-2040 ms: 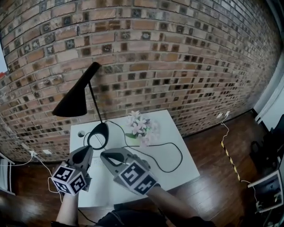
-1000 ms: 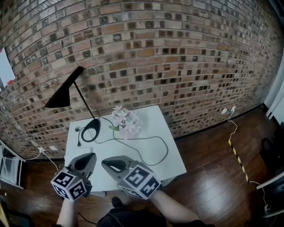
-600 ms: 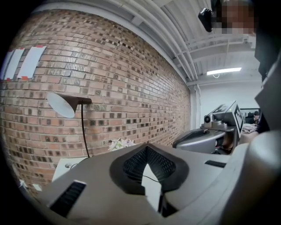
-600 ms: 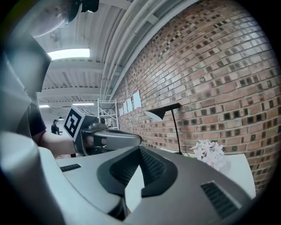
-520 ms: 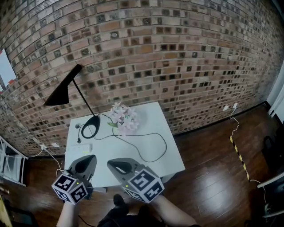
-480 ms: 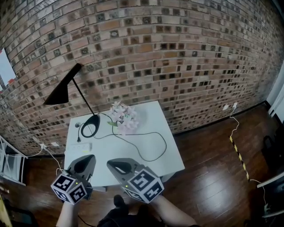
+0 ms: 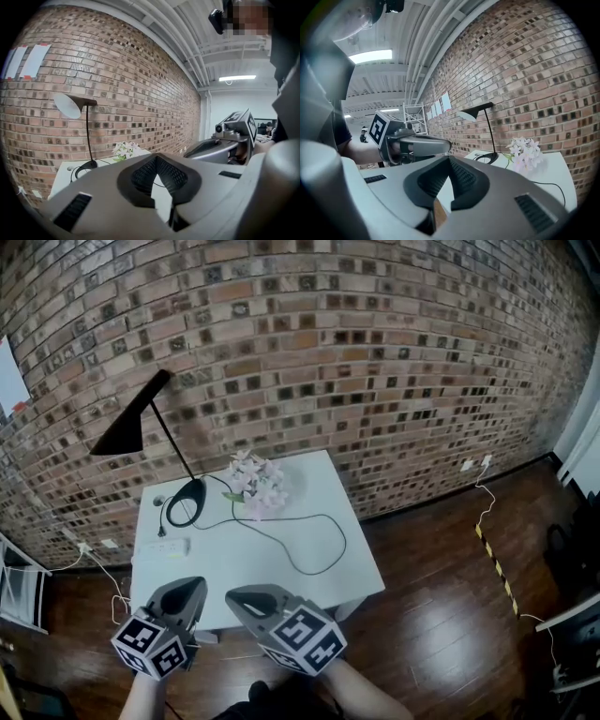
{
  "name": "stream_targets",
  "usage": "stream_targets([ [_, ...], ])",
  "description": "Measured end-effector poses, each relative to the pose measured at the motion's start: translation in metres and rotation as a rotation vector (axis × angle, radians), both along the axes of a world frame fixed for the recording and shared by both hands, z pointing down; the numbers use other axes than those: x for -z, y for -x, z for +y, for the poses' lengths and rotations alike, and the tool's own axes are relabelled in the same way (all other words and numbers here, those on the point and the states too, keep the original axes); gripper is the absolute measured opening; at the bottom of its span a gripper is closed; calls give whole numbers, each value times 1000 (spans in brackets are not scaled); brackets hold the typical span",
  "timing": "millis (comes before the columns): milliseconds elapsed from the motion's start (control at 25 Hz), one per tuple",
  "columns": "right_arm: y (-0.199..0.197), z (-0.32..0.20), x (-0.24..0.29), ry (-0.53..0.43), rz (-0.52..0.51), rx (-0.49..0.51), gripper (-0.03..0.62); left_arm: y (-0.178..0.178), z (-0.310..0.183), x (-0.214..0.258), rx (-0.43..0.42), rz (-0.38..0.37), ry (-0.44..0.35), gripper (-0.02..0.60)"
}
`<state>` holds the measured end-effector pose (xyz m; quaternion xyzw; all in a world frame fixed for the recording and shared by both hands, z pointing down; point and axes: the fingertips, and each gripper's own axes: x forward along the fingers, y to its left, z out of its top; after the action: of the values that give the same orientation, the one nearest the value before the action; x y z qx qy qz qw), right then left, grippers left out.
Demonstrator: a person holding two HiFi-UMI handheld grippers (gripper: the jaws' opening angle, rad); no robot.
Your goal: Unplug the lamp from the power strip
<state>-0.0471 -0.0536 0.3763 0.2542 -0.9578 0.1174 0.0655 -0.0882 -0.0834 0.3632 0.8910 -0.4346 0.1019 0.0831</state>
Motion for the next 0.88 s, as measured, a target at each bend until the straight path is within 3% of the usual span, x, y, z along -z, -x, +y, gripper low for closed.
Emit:
stream_targets([
  [560,46,39,6,-20,114,-62,-6,32,30,2,-131,54,-35,-3],
  [880,58,66,-5,-11,183,-186,-6,33,52,-11,-272,93,-22,-3],
])
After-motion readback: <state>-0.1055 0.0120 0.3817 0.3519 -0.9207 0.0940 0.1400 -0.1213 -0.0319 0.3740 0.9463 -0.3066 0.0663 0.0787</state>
